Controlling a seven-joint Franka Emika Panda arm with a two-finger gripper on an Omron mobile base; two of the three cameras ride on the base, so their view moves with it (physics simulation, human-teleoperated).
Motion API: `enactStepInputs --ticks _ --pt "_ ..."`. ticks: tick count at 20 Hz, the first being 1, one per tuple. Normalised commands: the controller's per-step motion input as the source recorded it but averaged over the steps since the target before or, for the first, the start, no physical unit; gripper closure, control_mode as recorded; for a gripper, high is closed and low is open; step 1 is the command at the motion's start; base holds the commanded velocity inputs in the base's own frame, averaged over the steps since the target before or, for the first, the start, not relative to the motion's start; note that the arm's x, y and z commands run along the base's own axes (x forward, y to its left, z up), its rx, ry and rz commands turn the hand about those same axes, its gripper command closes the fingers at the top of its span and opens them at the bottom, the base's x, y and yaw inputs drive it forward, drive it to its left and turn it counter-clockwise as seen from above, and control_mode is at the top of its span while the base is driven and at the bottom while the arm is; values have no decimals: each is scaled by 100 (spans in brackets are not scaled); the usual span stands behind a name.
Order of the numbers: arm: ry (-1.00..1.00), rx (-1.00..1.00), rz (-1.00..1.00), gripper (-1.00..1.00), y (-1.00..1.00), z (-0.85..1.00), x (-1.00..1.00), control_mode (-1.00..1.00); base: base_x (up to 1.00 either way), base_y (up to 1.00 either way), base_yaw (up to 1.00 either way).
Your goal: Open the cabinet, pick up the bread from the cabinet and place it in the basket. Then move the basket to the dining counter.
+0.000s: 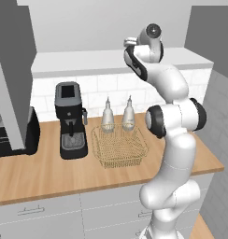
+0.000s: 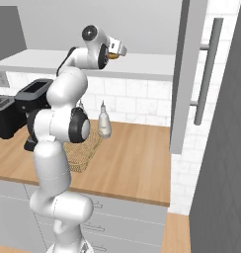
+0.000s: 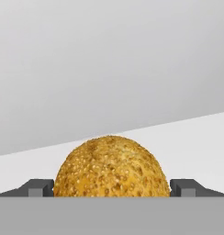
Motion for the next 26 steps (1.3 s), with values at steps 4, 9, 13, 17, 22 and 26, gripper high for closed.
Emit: enactStepInputs --ticks 4,9,13,17,22,26 --pt "0 0 2 -100 0 -11 2 -100 0 0 0" --pt "0 0 2 -100 0 -34 0 -100 0 0 0" --pt "-7 0 4 100 5 -21 0 -100 0 0 0" --pt "-6 0 3 100 0 -1 -5 -100 0 0 0" --pt "-1 0 1 100 0 0 -72 -100 0 0 0" --pt "0 0 0 100 0 9 -100 -100 0 0 0"
